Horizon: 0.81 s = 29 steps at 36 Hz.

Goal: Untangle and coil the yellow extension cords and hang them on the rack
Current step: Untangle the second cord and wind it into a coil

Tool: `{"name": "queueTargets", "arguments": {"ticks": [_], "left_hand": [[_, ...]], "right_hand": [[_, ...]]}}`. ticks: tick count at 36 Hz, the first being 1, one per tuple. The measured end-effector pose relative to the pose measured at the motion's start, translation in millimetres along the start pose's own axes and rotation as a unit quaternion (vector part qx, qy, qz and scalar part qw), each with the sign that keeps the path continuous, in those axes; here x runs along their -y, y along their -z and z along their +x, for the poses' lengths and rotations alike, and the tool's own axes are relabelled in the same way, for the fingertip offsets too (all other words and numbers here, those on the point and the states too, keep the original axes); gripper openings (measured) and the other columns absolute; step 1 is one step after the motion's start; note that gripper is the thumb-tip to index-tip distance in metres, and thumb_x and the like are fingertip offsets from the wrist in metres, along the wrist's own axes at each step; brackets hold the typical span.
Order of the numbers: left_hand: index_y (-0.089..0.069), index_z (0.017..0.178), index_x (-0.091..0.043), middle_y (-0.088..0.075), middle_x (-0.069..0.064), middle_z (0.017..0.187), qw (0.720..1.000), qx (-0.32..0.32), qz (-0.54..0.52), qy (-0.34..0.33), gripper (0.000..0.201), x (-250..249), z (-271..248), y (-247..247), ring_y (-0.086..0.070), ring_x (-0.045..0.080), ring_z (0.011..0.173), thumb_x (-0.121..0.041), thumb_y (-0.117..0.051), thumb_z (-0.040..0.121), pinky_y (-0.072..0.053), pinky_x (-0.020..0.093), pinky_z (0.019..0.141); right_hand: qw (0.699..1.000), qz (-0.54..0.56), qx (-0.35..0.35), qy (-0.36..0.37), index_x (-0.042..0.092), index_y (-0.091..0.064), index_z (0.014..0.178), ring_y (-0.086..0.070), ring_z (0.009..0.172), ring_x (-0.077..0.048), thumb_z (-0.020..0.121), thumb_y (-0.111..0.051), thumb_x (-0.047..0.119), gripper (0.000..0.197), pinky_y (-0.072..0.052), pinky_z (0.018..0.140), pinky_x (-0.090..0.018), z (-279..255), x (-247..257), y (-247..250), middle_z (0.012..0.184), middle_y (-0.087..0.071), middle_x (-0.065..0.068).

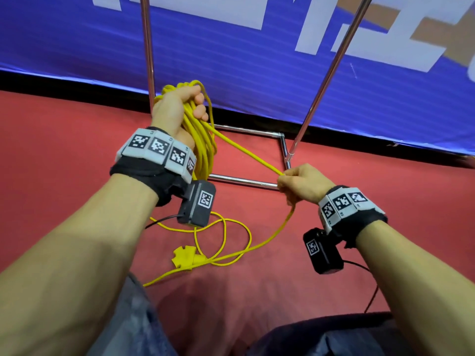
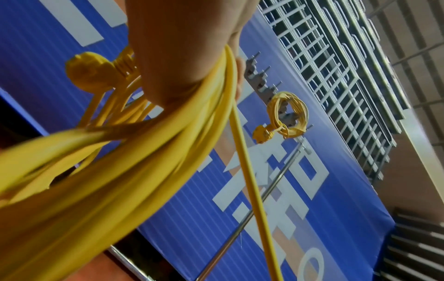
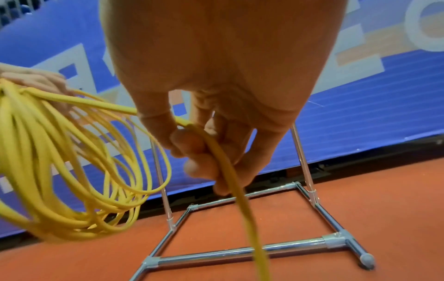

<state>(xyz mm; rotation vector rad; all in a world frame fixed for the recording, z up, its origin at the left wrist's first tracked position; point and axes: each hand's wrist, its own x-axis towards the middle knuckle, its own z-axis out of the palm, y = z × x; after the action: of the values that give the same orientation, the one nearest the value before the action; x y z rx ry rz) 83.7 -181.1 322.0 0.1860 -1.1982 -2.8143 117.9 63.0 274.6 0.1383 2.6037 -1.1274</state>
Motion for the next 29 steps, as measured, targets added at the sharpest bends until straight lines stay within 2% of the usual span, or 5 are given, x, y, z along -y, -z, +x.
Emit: {"name": "queueTargets", "arguments": {"ticks": [9, 13, 18, 24, 29], "left_hand": [[-0.048, 0.062, -0.016, -0.042, -0.001, 0.044, 0.999, -0.023, 0.043, -0.003, 0.030, -1, -1, 1, -0.036, 0.014, 0.040, -0.010, -0.059, 0.089, -0.031, 0.024, 0.045], [-0.054, 0.071, -0.012, -0.038, 0.001, 0.045, 0.994, -0.041, 0.095, -0.026, 0.018, 6, 2, 1, -0.035, 0.014, 0.039, -0.005, -0.067, 0.082, -0.031, 0.024, 0.044], [-0.060, 0.070, -0.005, -0.044, -0.001, 0.041, 0.977, -0.006, 0.210, -0.033, 0.014, 18, 3, 2, -0.040, 0.014, 0.040, -0.007, -0.069, 0.081, -0.049, 0.030, 0.054], [-0.058, 0.063, -0.007, -0.055, 0.000, 0.047, 0.955, 0.019, 0.295, 0.021, 0.026, 34, -1, -2, -0.037, 0.010, 0.031, -0.007, -0.064, 0.088, -0.048, 0.025, 0.044], [-0.060, 0.074, -0.006, -0.065, 0.003, 0.058, 0.963, 0.044, 0.253, 0.077, 0.017, 47, -12, -13, -0.037, 0.009, 0.030, -0.009, -0.063, 0.091, -0.046, 0.020, 0.041]], "right_hand": [[0.975, 0.122, -0.175, -0.070, 0.013, -0.057, 0.058, -0.039, 0.038, -0.017, 0.074, -0.064, 0.021, 0.019, -0.045, 0.050, -0.027, 3, 27, 13, 0.051, -0.045, -0.002], [0.940, 0.303, -0.116, -0.109, 0.015, -0.043, 0.060, -0.020, 0.034, -0.013, 0.079, -0.057, 0.011, 0.024, -0.028, 0.039, -0.017, 1, 39, 22, 0.049, -0.027, 0.002], [0.856, 0.510, -0.039, -0.079, 0.015, -0.040, 0.067, -0.017, 0.044, -0.009, 0.085, -0.046, 0.013, 0.019, -0.022, 0.043, -0.017, -2, 48, 30, 0.053, -0.029, 0.005], [0.757, 0.653, 0.020, -0.006, -0.002, -0.055, 0.091, -0.033, 0.052, -0.012, 0.085, -0.035, 0.000, 0.021, -0.043, 0.049, -0.024, -9, 58, 22, 0.064, -0.039, -0.004], [0.813, 0.574, 0.041, 0.083, 0.000, -0.059, 0.097, -0.055, 0.062, -0.016, 0.096, -0.042, 0.003, 0.018, -0.058, 0.070, -0.032, -15, 63, 13, 0.070, -0.056, -0.004]]}}
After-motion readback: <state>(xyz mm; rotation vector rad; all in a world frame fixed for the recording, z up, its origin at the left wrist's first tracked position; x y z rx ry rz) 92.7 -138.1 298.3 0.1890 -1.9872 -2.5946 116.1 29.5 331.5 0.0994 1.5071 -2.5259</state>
